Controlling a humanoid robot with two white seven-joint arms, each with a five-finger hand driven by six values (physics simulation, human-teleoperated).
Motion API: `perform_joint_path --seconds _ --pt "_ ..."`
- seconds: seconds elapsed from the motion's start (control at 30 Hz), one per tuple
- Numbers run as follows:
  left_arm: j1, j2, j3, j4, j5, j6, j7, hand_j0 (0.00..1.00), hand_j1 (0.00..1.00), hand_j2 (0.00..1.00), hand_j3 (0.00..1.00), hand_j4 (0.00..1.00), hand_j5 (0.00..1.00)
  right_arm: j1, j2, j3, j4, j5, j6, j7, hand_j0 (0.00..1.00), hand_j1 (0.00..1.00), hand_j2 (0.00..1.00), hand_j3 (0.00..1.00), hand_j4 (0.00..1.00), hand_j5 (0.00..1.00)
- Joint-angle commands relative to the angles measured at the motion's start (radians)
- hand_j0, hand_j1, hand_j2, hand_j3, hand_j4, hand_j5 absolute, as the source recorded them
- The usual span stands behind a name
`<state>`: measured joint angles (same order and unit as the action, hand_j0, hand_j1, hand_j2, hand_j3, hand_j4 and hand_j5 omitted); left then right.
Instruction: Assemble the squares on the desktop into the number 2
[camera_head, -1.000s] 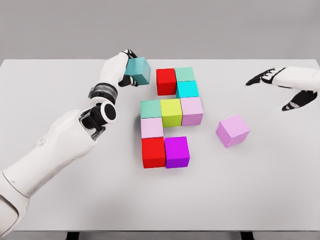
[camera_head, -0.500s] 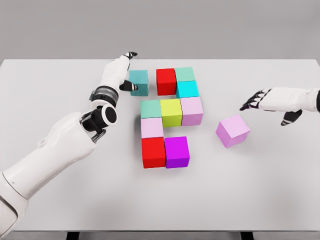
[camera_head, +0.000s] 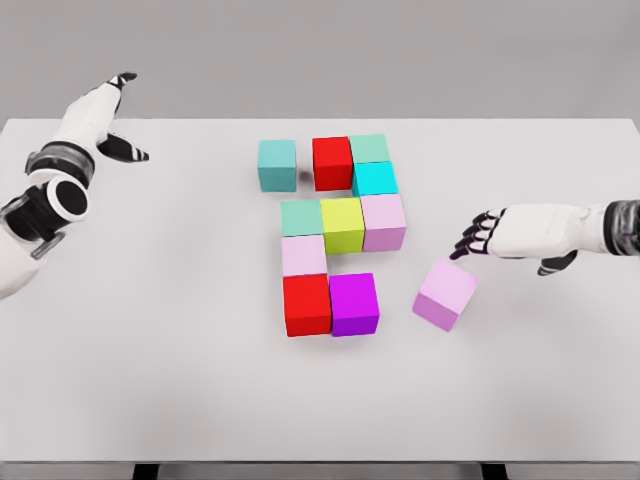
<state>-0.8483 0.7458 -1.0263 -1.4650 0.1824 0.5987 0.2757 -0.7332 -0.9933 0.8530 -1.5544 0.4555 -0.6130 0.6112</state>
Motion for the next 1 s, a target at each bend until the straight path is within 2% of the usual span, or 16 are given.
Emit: perform_joint_path --seconds 0.0,0.07,0.1,0.13,0.17,0.23,0.27,0.3,0.33,0.37,0.47,0.6,0.67,0.77,0.9,0.97 --pt "0.0 0.102 -0.087 -0.035 0.051 -0.007 -0.012 1.0 1.0 1.0 1.0 1.0 1.0 0.0 -0.002 0.0 -0.046 -0.008 0.002 0.0 1.0 1.0 1.0 1.0 1.0 1.0" --pt "-0.055 0.101 -0.133 -0.049 0.038 -0.002 -0.241 0.93 0.93 0.93 0.93 0.93 0.93 0.0 0.002 0.0 -0.058 -0.017 0.002 0.0 1.0 1.0 1.0 1.0 1.0 1.0" --pt "-0.129 0.093 -0.188 -0.029 0.026 -0.01 -0.476 0.9 0.9 0.9 0.9 0.9 0.9 0.0 0.002 0.0 -0.064 -0.026 0.002 0.0 1.0 1.0 1.0 1.0 1.0 1.0" --pt "-0.198 0.073 -0.247 0.003 -0.066 -0.055 -0.665 0.92 0.92 0.92 0.92 0.92 0.92 -0.002 0.004 0.0 -0.073 -0.026 0.002 0.0 1.0 1.0 1.0 1.0 1.0 1.0" --pt "-0.216 0.056 -0.248 0.07 -0.138 -0.15 -0.739 1.0 1.0 1.0 1.0 1.0 1.0 0.0 0.004 0.0 -0.082 -0.026 0.002 0.0 1.0 1.0 1.0 1.0 1.0 1.0" --pt "-0.221 0.056 -0.248 0.115 -0.153 -0.163 -0.736 1.0 1.0 1.0 1.0 1.0 1.0 -0.002 0.007 0.0 -0.085 -0.028 0.002 0.0 1.0 1.0 1.0 1.0 1.0 1.0" --pt "-0.221 0.008 -0.255 0.164 -0.162 -0.163 -0.736 1.0 1.0 1.0 1.0 1.0 1.0 -0.002 0.007 0.0 -0.081 -0.037 0.002 0.0 1.0 1.0 1.0 1.0 1.0 1.0" --pt "-0.221 -0.08 -0.253 0.265 -0.182 -0.158 -0.737 1.0 1.0 1.0 1.0 1.0 1.0 -0.006 0.002 -0.003 -0.076 -0.064 0.002 0.0 1.0 1.0 1.0 1.0 1.0 1.0" --pt "-0.224 -0.126 -0.25 0.349 -0.184 -0.16 -0.737 1.0 1.0 1.0 1.0 1.0 1.0 -0.008 -0.001 -0.011 -0.064 -0.087 0.002 0.0 1.0 1.0 1.0 1.0 1.0 1.0" --pt "-0.239 -0.161 -0.25 0.399 -0.184 -0.165 -0.742 1.0 1.0 1.0 1.0 1.0 1.0 -0.017 -0.002 -0.015 -0.036 -0.126 0.002 0.0 1.0 1.0 1.0 1.0 1.0 1.0" --pt "-0.245 -0.189 -0.248 0.4 -0.187 -0.194 -0.737 1.0 1.0 1.0 1.0 1.0 1.0 -0.041 -0.044 -0.018 0.043 -0.231 0.002 0.0 1.0 1.0 1.0 1.0 1.0 1.0" --pt "-0.256 -0.198 -0.244 0.396 -0.186 -0.267 -0.737 1.0 1.0 1.0 1.0 1.0 1.0 -0.041 -0.174 -0.014 0.05 -0.227 0.002 0.0 1.0 1.0 1.0 1.0 1.0 1.0" --pt "-0.256 -0.214 -0.242 0.397 -0.187 -0.267 -0.737 1.0 1.0 1.0 1.0 1.0 1.0 -0.034 -0.221 -0.005 0.019 -0.21 0.002 0.0 1.0 1.0 1.0 1.0 1.0 1.0" --pt "-0.259 -0.246 -0.242 0.414 -0.196 -0.267 -0.734 1.0 1.0 1.0 1.0 1.0 1.0 -0.003 -0.28 -0.002 -0.105 -0.147 0.002 0.0 1.0 1.0 1.0 1.0 1.0 1.0" --pt "-0.259 -0.273 -0.241 0.425 -0.212 -0.267 -0.734 1.0 1.0 1.0 1.0 1.0 1.0 0.02 -0.292 0.023 -0.159 -0.12 0.002 0.0 1.0 1.0 1.0 1.0 1.0 1.0" --pt "-0.259 -0.278 -0.241 0.426 -0.213 -0.267 -0.734 1.0 1.0 1.0 1.0 1.0 1.0 0.025 -0.274 0.038 -0.173 -0.118 0.002 0.0 1.0 1.0 1.0 1.0 1.0 1.0"
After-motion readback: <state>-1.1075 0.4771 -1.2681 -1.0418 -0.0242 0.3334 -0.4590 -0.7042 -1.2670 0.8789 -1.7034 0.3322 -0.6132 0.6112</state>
